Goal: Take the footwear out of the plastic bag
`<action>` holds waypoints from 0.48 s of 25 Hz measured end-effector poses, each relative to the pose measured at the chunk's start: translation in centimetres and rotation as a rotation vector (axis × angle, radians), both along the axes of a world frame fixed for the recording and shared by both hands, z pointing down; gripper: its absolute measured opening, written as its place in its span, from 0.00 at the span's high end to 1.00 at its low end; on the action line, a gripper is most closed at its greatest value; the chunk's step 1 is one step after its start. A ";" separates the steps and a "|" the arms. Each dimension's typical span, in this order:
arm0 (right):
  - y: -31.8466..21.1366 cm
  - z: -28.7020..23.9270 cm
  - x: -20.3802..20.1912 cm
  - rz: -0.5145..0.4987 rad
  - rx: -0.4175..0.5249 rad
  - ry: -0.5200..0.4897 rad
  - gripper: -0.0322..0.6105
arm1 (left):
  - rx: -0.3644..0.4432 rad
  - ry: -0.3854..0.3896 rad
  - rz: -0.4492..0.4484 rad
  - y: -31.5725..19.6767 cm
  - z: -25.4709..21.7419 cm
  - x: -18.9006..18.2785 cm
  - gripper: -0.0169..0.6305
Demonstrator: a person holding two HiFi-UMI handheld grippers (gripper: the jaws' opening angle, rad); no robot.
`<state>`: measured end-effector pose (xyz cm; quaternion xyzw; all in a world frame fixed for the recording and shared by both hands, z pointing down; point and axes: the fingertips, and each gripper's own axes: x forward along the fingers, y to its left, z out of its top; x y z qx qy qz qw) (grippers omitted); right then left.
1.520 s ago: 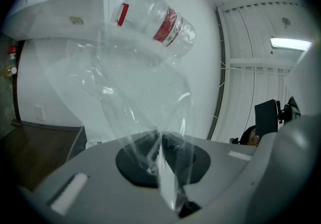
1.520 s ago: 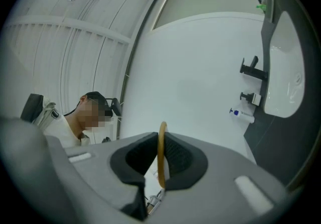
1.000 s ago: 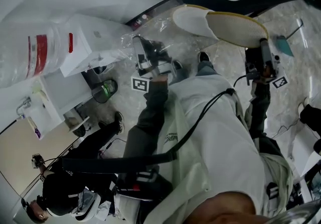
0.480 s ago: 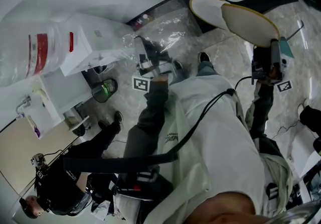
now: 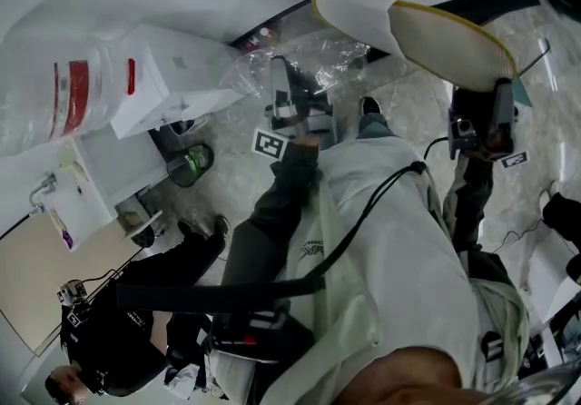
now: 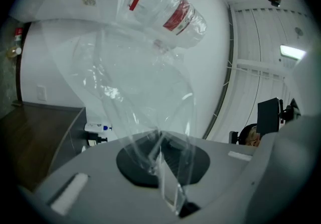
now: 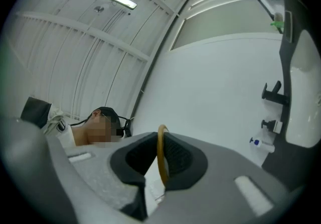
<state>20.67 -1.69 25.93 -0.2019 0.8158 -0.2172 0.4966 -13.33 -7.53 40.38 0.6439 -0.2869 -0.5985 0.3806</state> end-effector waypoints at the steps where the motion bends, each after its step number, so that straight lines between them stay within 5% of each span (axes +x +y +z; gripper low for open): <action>1: -0.1 -0.2 -0.6 -0.019 0.005 -0.014 0.89 | 0.007 0.008 0.024 -0.1 -0.1 0.8 0.98; 4: -0.3 -0.6 -2.3 -0.077 0.023 -0.059 0.89 | 0.032 0.048 0.099 0.0 -0.5 3.0 0.97; 7: -0.7 -0.5 -3.8 -0.131 0.027 -0.080 0.89 | 0.064 0.094 0.162 0.2 -1.1 4.6 0.84; 12: -1.2 0.9 -5.2 -0.174 -0.014 -0.106 0.89 | 0.134 0.141 0.184 0.8 -2.8 5.5 0.74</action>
